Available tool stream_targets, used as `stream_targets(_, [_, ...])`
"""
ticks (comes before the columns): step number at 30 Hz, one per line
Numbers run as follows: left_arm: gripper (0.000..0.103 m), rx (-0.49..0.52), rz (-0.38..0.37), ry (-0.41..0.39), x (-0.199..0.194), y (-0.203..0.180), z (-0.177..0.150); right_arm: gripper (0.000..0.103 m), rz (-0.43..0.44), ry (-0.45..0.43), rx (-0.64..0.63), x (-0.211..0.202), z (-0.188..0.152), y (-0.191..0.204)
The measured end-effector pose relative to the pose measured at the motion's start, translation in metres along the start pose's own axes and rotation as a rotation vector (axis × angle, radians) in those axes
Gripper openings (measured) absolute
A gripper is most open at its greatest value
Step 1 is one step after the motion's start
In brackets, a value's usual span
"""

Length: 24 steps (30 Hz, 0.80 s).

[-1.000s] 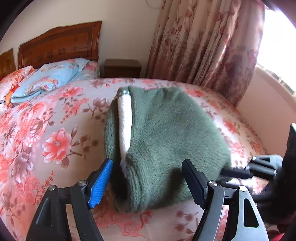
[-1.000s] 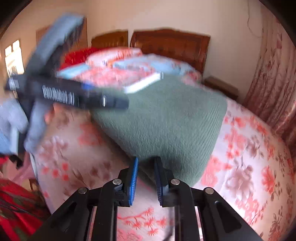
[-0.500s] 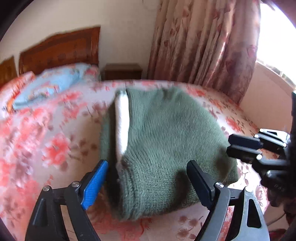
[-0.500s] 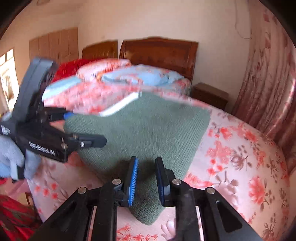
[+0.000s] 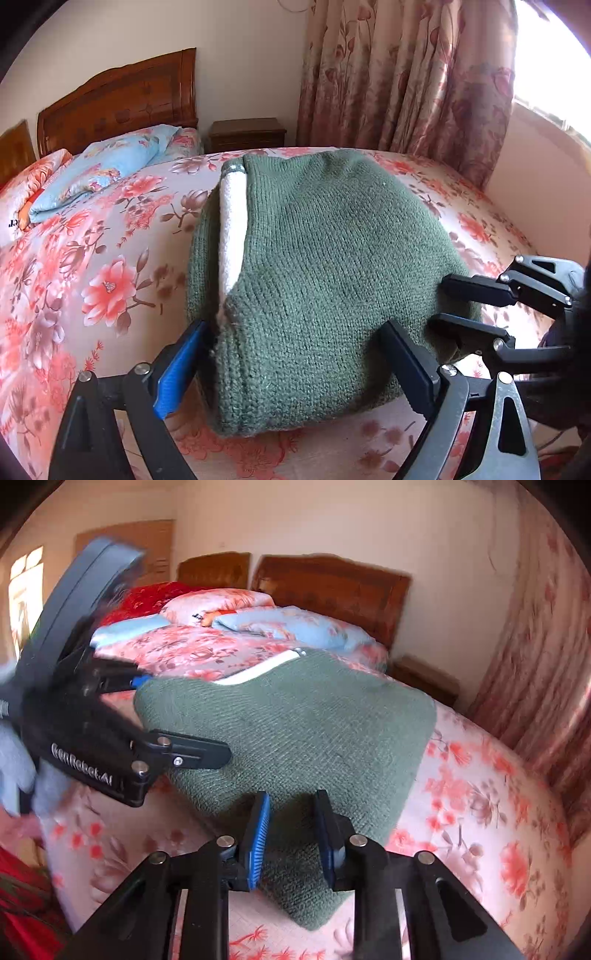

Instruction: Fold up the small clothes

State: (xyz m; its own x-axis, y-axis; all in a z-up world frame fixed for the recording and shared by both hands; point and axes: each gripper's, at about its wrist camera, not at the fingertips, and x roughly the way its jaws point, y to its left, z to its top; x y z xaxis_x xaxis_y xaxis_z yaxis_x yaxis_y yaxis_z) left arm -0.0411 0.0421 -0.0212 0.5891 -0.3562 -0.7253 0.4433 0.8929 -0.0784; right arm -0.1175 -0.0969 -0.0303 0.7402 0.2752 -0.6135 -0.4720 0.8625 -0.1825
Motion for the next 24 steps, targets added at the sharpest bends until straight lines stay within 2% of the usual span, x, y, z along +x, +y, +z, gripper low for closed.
stream_targets(2, [0.103,0.006,0.002,-0.004,-0.004,-0.002,0.003,0.028,-0.015,0.025,-0.029,-0.005,0.007,0.005])
stream_targets(5, [0.103,-0.005,-0.015,-0.043,-0.012,-0.003,0.014,0.028,-0.022,-0.033,-0.014,-0.014,0.018,-0.004])
stream_targets(7, [0.103,0.006,-0.018,-0.048,-0.01,-0.006,0.023,0.028,-0.031,-0.057,0.042,-0.009,0.023,-0.021])
stream_targets(9, [0.103,0.028,-0.005,-0.032,0.0,-0.011,0.026,0.028,0.026,-0.058,0.126,0.007,0.022,-0.039])
stream_targets(10, [0.103,0.036,0.017,-0.007,0.008,-0.013,0.026,0.028,0.084,-0.032,0.166,0.02,0.018,-0.049])
stream_targets(11, [0.103,0.041,0.033,0.009,0.014,-0.013,0.025,0.027,0.125,-0.027,0.175,0.027,0.016,-0.054])
stream_targets(12, [0.103,0.03,0.024,0.004,0.013,-0.012,0.024,0.026,0.143,-0.048,0.169,0.026,0.017,-0.057])
stream_targets(13, [0.103,0.016,0.01,0.014,0.012,-0.009,0.026,0.023,0.148,-0.032,0.163,0.026,0.02,-0.058])
stream_targets(17, [0.103,0.013,0.015,-0.013,0.003,-0.007,0.036,0.023,0.112,-0.061,0.143,0.017,0.036,-0.068])
stream_targets(20, [0.103,0.031,0.029,-0.024,0.004,-0.012,0.049,0.023,0.081,-0.063,0.175,0.029,0.047,-0.086])
stream_targets(22, [0.103,0.051,0.044,-0.011,0.011,-0.015,0.054,0.023,0.081,-0.027,0.194,0.044,0.047,-0.095])
stream_targets(24, [0.103,0.056,0.063,0.037,0.025,-0.015,0.053,0.023,0.093,-0.031,0.198,0.055,0.043,-0.098])
